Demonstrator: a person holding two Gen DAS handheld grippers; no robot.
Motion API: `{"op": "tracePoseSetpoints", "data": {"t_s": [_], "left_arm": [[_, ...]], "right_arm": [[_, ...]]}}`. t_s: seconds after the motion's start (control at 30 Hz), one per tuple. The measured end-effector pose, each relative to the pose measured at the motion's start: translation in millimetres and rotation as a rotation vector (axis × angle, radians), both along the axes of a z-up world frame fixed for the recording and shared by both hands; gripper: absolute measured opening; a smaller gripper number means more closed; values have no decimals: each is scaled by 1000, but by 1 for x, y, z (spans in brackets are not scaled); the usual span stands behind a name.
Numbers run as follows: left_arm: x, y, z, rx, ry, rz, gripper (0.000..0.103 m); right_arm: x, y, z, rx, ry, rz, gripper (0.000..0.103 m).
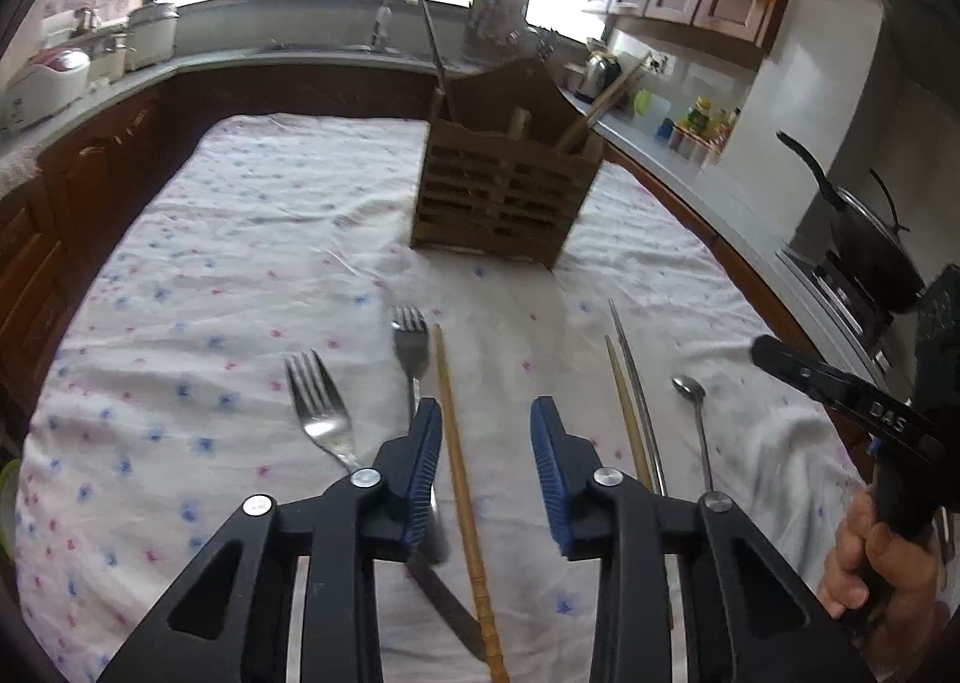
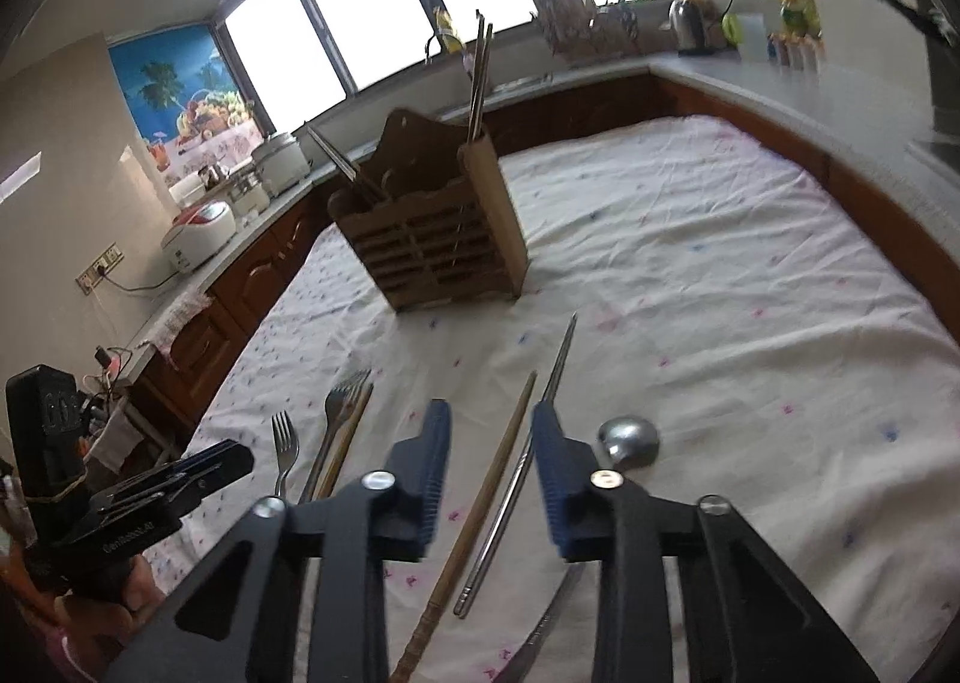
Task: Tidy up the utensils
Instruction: 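Withdraw the left tool toward a wooden chopstick on the cloth, then lower the left tool and close it on the wooden chopstick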
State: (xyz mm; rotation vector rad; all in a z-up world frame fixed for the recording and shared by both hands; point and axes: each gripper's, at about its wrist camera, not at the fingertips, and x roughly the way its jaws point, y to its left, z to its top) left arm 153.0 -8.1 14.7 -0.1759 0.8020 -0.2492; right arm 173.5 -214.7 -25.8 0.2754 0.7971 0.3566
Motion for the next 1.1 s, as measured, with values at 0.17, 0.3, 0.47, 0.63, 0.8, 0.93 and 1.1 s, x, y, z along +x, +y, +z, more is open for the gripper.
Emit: {"op": "tracePoseSetpoints", "data": {"t_s": [0.17,0.3,0.47,0.63,0.8,0.93,1.1], "left_arm": [[24,-7,-15,15,70,-10,28],[44,-12,-27,9,75,-11,28],[67,-19,-38,38,121,-26,28],[85,-23,-48,52,157,-36,27],[102,-25,-58,71,187,-34,27],[114,-28,-64,88,189,-38,27],[120,-34,-67,140,191,-62,20]], "right_arm": [[18,15,-17,-1,68,43,27],[33,30,-33,-15,123,77,27],[48,38,-56,-43,199,85,24],[57,34,-66,-53,239,78,19],[65,34,-65,-79,243,92,14],[70,40,-64,-125,238,123,13],[65,48,-62,-229,223,223,11]]}}
